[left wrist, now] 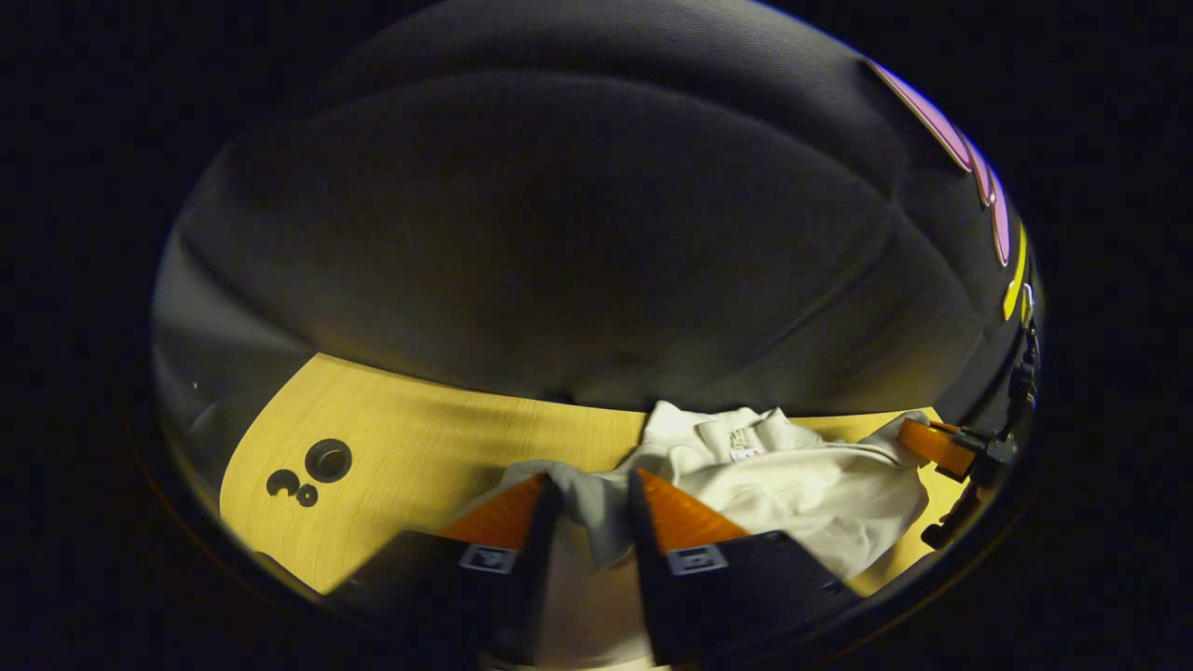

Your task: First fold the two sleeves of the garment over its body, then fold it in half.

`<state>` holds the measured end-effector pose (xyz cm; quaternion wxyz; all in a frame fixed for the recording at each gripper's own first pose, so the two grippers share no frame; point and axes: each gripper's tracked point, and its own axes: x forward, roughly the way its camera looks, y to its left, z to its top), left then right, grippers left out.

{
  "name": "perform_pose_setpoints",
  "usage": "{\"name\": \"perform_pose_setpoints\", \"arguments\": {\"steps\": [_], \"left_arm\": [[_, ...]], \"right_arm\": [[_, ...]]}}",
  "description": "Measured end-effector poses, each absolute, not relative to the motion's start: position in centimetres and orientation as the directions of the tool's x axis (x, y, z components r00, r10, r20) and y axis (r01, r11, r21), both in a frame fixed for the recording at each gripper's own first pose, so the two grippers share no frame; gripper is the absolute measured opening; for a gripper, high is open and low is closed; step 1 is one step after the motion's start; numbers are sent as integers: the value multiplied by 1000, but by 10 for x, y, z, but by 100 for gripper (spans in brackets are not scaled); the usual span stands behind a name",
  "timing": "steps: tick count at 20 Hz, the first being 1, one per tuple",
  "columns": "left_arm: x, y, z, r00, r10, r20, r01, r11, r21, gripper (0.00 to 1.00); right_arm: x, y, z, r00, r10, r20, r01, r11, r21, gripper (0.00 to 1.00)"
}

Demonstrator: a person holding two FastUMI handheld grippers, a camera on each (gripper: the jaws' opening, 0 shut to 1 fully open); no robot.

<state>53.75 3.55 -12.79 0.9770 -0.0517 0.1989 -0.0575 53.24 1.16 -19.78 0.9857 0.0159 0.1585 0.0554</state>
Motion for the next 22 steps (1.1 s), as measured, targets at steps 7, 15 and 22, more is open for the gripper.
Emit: {"name": "perform_pose_setpoints", "arguments": {"steps": [7,15,22], "left_arm": [[494,48,-74,949,-2,-315,-7,1000,-29,99],[343,45,-7,978,-27,-207,10,997,-82,99],[192,45,26,989,-93,-118,87,995,-54,98]], "right_arm": [[495,-16,-144,964,94,-248,-69,992,108,100],[356,-42,-116,970,10,-245,6,998,68,98],[217,-48,-66,984,-23,-179,26,1000,11,98]]}}
